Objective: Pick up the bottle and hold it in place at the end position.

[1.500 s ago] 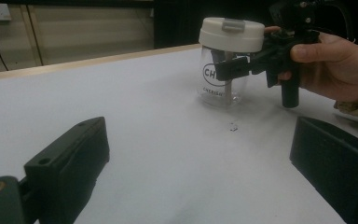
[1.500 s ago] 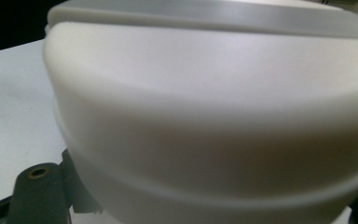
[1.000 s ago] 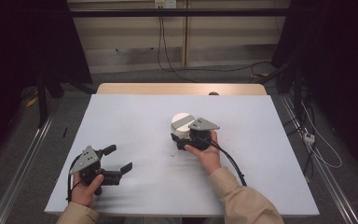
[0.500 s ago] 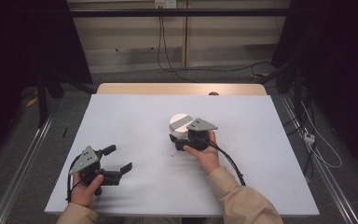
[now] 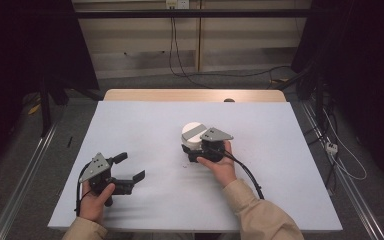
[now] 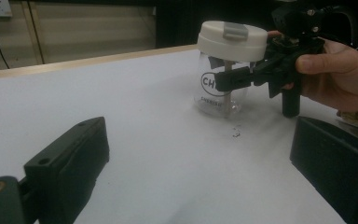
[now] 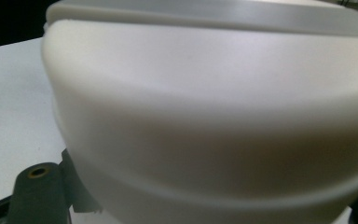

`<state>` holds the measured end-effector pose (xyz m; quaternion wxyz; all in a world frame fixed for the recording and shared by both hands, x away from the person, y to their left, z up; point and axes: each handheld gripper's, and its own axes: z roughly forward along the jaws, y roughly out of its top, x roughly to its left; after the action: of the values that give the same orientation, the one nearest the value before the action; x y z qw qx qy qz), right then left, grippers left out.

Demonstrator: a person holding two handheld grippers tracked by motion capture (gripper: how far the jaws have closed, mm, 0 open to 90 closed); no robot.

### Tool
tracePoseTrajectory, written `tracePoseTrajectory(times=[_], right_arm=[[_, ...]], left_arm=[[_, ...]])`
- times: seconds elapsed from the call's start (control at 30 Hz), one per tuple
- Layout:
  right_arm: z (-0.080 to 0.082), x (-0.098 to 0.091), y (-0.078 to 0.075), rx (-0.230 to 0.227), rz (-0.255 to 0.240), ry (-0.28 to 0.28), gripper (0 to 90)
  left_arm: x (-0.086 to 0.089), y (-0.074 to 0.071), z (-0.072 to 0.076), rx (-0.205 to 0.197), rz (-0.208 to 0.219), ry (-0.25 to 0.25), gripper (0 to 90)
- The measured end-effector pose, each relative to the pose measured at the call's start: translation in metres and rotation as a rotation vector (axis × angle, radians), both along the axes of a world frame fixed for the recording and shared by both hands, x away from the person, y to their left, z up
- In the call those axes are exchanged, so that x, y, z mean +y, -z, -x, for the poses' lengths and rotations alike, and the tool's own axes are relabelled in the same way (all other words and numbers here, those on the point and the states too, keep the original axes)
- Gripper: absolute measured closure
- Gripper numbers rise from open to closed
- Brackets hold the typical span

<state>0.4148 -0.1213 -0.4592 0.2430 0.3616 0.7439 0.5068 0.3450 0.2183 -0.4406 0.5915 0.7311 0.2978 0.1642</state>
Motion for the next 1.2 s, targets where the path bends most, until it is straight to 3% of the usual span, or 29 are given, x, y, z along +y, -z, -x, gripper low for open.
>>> tracePoseTrajectory(times=[0.17,0.33,0.6,0.8,1.2], right_arm=[[0.000,0.000,0.000,0.002,-0.001,0.000,18.5],[0.000,0.000,0.000,0.002,-0.003,0.001,18.5],[0.000,0.000,0.000,0.003,-0.002,0.002,18.5],[0.000,0.000,0.000,0.004,-0.003,0.000,18.5],[0.000,-0.001,0.001,0.007,-0.006,-0.003,18.5]], left_arm=[[-0.008,-0.005,-0.004,-0.004,-0.010,-0.003,4.6],[-0.019,-0.006,-0.009,0.004,-0.021,0.027,4.7],[-0.032,-0.008,-0.017,0.054,0.018,0.035,5.4],[-0.044,-0.010,-0.025,0.061,0.009,0.034,6.1],[-0.064,-0.015,-0.035,0.078,-0.002,0.064,15.9]])
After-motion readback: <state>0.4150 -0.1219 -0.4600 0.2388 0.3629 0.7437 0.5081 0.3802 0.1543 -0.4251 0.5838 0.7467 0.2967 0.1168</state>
